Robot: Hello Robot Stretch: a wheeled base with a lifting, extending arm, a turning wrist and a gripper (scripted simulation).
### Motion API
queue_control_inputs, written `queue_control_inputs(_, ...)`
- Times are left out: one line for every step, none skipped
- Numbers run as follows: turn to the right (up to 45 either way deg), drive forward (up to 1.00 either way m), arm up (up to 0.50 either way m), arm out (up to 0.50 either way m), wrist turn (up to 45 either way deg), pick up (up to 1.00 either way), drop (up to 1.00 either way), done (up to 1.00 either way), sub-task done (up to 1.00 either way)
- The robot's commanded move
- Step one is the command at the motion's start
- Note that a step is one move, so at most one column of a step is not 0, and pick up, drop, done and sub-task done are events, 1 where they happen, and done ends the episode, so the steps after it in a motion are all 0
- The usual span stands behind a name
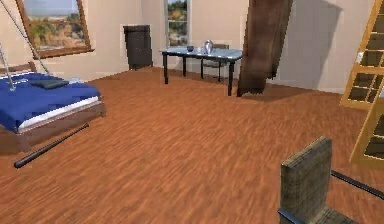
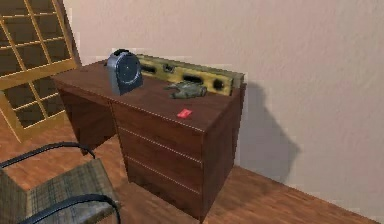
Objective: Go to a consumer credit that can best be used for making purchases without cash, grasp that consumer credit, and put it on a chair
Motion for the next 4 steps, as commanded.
queue_control_inputs(45.0, 0.0, 0.0, 0.0, 0.0, 0.0, 0.0, 0.0, 0.0)
queue_control_inputs(45.0, 0.0, 0.0, 0.0, 0.0, 0.0, 0.0, 0.0, 0.0)
queue_control_inputs(30.0, 0.0, 0.0, 0.0, 0.0, 0.0, 0.0, 0.0, 0.0)
queue_control_inputs(0.0, 0.5, 0.0, 0.0, 0.0, 0.0, 0.0, 0.0, 0.0)
